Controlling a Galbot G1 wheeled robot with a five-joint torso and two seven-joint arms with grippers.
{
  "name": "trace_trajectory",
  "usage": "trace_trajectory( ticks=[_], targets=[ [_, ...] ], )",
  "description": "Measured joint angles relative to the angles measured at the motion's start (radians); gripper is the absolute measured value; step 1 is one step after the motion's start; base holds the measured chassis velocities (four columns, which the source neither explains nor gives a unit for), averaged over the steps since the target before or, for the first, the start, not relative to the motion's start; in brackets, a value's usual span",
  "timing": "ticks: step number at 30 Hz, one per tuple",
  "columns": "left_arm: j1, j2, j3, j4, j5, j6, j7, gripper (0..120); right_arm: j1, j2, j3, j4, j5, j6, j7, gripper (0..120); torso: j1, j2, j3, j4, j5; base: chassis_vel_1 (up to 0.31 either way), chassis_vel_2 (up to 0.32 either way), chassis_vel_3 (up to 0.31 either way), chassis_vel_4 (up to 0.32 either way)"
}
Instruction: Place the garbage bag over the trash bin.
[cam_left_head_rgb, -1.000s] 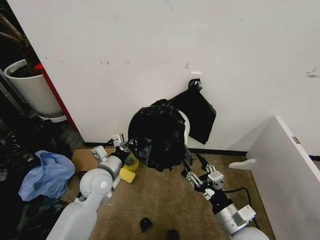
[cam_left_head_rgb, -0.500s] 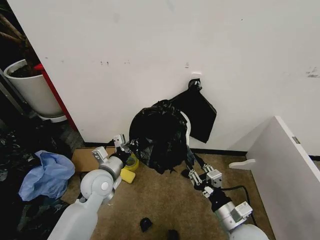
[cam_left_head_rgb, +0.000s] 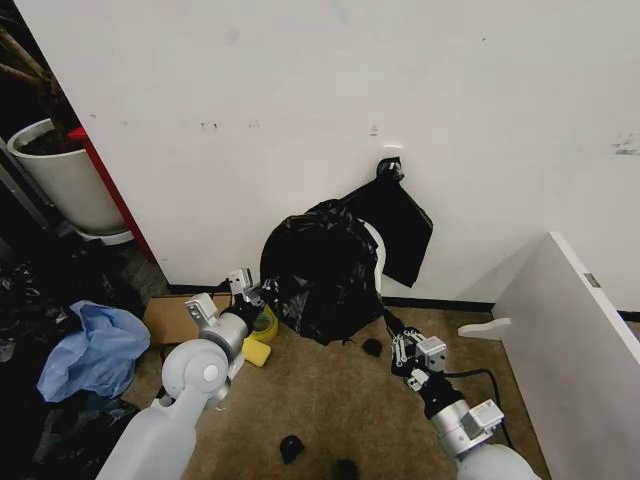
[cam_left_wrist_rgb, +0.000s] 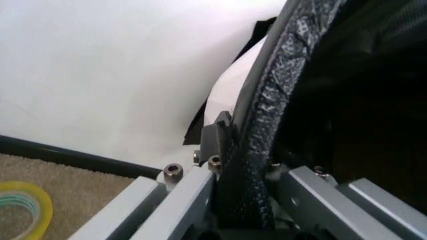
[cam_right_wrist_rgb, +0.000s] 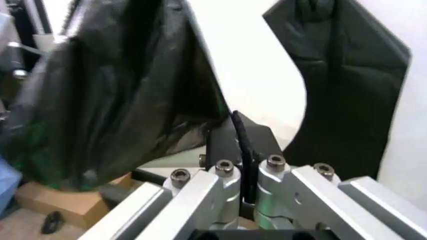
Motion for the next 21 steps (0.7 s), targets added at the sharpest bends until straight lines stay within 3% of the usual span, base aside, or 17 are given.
trace_trajectory(
  ticks=[21],
  targets=[
    [0.054, 0.009, -0.016, -0.09, -0.065, 0.091, -0.024, 0, 0.142, 0.09, 0.006, -0.248, -0.157, 0.021, 0.048, 0, 0.0, 0.0, 0.0, 0.0001, 0.0, 0.0, 0.0, 0.0, 0.0]
  ],
)
